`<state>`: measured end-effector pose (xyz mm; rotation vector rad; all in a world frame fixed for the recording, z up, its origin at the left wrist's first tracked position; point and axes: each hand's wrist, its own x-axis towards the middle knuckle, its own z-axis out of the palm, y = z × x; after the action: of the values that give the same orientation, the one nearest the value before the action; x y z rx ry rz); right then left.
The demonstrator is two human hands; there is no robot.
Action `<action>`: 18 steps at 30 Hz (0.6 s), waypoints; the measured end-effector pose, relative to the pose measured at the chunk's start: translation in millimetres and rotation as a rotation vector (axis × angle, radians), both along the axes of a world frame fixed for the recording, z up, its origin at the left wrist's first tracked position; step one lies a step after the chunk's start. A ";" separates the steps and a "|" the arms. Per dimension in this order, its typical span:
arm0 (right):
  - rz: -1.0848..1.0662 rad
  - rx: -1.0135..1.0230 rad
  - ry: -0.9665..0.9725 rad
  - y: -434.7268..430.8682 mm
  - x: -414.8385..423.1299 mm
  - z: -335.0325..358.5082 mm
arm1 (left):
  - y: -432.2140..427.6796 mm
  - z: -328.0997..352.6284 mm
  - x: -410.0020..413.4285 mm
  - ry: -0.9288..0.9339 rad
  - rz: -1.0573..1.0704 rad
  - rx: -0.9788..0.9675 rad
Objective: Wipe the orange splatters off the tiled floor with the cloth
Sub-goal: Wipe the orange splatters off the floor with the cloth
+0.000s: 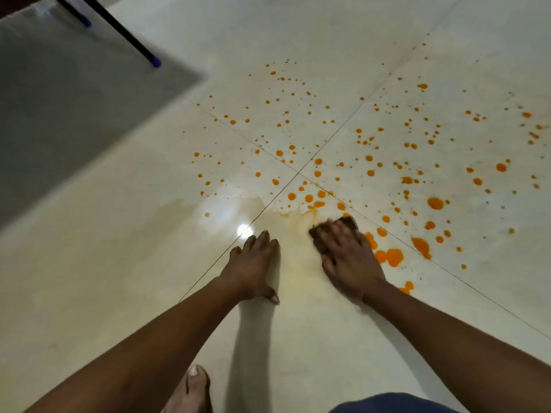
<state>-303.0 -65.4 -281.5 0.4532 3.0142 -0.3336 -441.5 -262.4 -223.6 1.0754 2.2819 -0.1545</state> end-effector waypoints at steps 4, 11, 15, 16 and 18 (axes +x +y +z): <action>-0.091 0.003 -0.005 -8.8 14.8 1.6 | 21.5 -5.8 11.0 -0.003 0.067 -0.012; -0.299 0.006 -0.021 41.5 37.4 0.8 | 41.1 -3.2 16.8 0.102 -0.015 -0.126; -0.160 0.008 -0.039 17.8 88.8 2.2 | 49.3 2.4 19.2 0.070 -0.277 -0.079; -0.131 -0.001 -0.054 16.1 110.8 5.9 | 52.2 2.8 19.9 0.044 -0.302 -0.071; -0.173 -0.020 -0.049 32.8 121.5 4.7 | 56.1 1.5 23.3 0.020 -0.296 -0.077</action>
<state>-181.5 -32.6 -276.8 0.7122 2.9283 -0.3579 -418.2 -206.4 -222.1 1.3710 2.1044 -0.3700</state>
